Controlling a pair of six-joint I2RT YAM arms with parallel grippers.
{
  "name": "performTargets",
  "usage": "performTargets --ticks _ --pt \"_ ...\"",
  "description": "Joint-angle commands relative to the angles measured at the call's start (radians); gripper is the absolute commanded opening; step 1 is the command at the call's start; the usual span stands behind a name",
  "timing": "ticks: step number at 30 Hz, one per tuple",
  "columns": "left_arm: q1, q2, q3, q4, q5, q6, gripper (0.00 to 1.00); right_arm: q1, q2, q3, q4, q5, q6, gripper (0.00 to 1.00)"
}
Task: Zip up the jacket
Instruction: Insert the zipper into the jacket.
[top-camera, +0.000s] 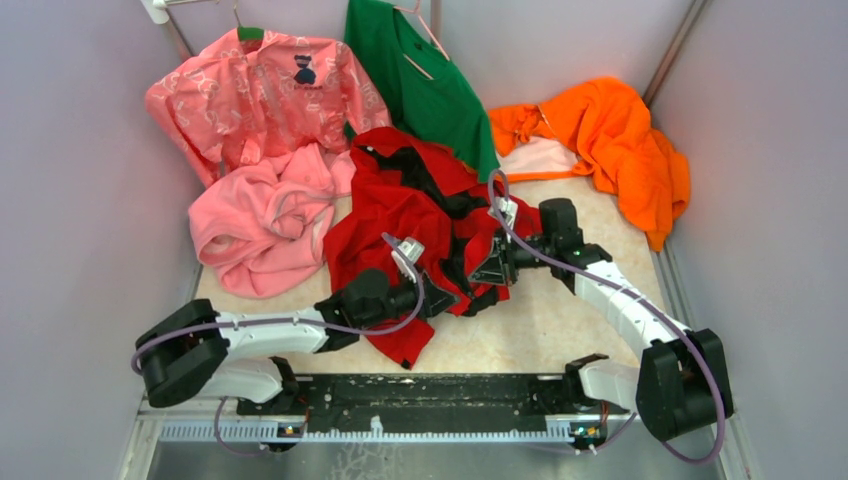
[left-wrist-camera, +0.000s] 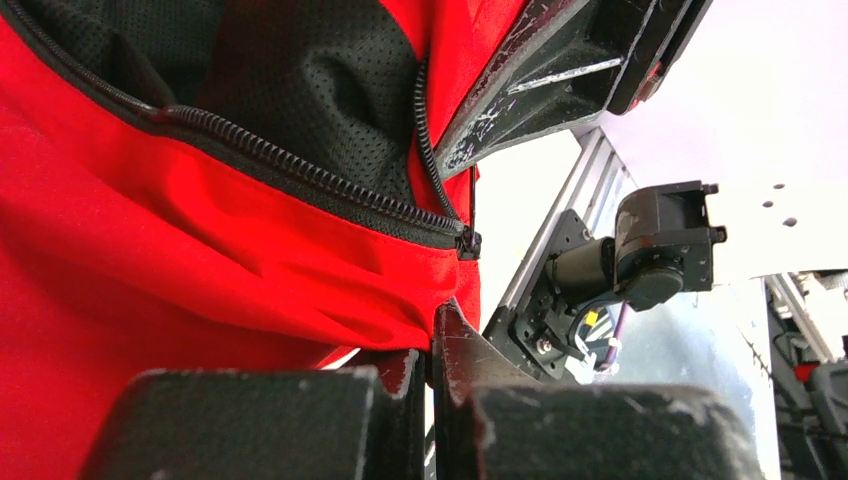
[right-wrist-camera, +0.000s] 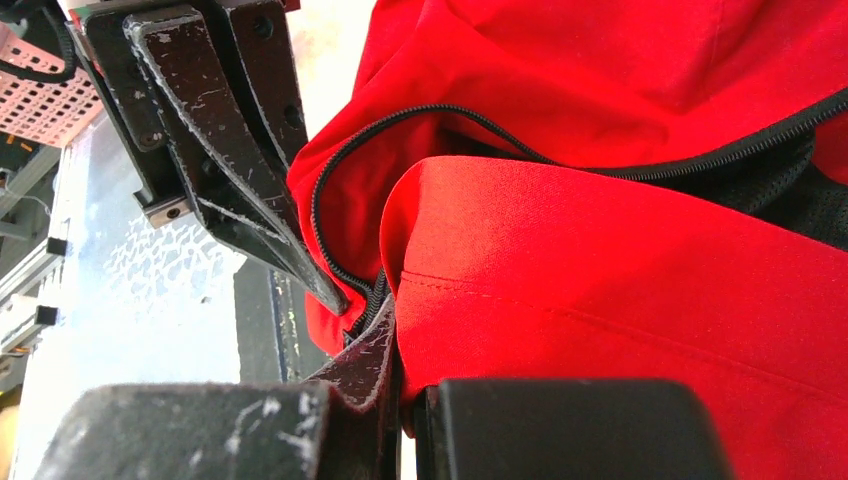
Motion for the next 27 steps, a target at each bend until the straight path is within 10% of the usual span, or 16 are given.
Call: performTargets --ticks 1,17,27 --pt "0.014 0.030 0.089 -0.124 0.147 0.081 0.00 0.012 -0.033 0.015 0.050 0.002 -0.020 0.00" --pt "0.054 0.022 0.005 -0.004 0.205 0.031 0.01 0.011 -0.032 0.005 0.076 -0.048 0.003 0.00" --pt "0.061 0.037 0.012 0.018 0.265 0.026 0.26 0.012 -0.031 0.000 0.091 -0.068 0.000 0.00"
